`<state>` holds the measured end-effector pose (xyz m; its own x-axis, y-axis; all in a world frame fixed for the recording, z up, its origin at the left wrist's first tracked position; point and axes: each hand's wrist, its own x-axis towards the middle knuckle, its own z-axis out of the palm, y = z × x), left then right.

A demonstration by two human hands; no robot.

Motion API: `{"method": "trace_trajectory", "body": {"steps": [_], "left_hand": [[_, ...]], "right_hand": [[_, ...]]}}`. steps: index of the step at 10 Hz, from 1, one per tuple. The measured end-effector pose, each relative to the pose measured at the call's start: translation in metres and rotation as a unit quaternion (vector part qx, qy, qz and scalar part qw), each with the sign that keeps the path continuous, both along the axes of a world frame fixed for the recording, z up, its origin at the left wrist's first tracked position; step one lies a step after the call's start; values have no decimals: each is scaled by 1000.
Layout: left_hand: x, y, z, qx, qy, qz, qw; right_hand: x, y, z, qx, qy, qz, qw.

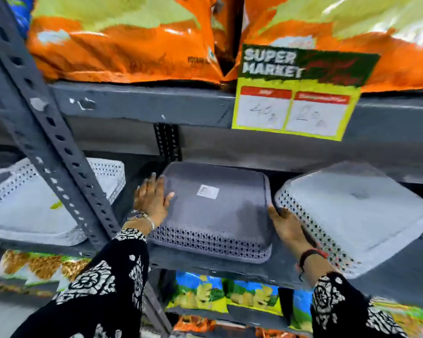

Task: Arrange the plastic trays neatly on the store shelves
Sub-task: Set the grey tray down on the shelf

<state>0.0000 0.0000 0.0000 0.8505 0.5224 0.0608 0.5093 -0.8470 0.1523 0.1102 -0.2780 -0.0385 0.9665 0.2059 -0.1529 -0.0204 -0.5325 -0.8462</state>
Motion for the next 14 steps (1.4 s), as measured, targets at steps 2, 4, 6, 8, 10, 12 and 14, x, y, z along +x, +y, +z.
{"method": "trace_trajectory", "body": {"steps": [2, 4, 6, 8, 10, 12, 14], "left_hand": [[35, 35, -14, -224, -29, 162, 960], [55, 48, -20, -336, -32, 234, 912], [53, 66, -20, -339, -53, 180, 922], [38, 57, 49, -391, -30, 146, 908], [40, 29, 79, -690, -343, 110, 628], [41, 55, 72, -535, -193, 178, 803], [34, 65, 29, -491, -1, 187, 851]], "right_hand": [[8, 2, -15, 50, 25, -6, 998], [13, -1, -8, 128, 73, 47, 988], [22, -7, 6, 230, 72, 78, 967], [32, -14, 20, 287, 3, 80, 955], [19, -10, 14, 159, -68, 15, 985], [21, -11, 5, 276, 80, 6, 958], [21, -20, -10, 350, 110, -14, 930]]}}
